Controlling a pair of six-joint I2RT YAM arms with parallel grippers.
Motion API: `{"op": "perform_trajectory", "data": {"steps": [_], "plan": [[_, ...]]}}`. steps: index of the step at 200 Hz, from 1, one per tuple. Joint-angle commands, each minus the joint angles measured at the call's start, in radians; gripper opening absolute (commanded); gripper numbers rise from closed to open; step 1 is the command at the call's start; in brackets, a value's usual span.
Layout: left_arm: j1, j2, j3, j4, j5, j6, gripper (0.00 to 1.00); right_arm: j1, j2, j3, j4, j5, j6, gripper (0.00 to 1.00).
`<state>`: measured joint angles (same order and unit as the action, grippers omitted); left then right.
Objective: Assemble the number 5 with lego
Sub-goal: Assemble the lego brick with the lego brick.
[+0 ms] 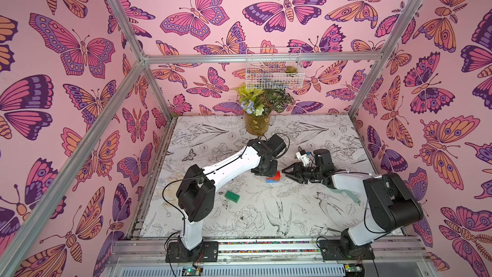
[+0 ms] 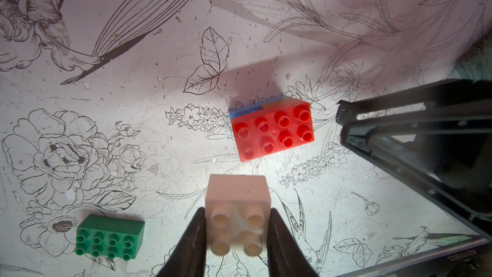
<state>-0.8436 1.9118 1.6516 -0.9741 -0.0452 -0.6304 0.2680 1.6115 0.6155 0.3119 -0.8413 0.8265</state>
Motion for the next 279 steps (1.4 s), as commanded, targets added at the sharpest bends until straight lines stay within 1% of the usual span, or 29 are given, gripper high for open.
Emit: {"op": "perform_trajectory", "data": {"steps": [1, 48, 131, 176, 279], "plan": [[0.006, 0.035, 0.034, -0.033, 0.014, -0.011, 0.20, -0.007, 0.025, -0.007, 0.075, -0.050, 0.022, 0.46], [0.006, 0.063, 0.065, -0.033, 0.021, -0.010, 0.21, -0.007, 0.040, -0.008, 0.077, -0.062, 0.008, 0.46], [0.006, 0.082, 0.074, -0.031, 0.018, -0.017, 0.21, -0.007, 0.056, -0.008, 0.106, -0.084, 0.017, 0.46], [0.006, 0.096, 0.085, -0.031, 0.022, -0.014, 0.21, -0.006, 0.080, -0.020, 0.175, -0.110, 0.054, 0.45], [0.006, 0.102, 0.097, -0.031, 0.031, -0.017, 0.21, -0.006, 0.099, -0.016, 0.170, -0.125, 0.031, 0.44]]}}
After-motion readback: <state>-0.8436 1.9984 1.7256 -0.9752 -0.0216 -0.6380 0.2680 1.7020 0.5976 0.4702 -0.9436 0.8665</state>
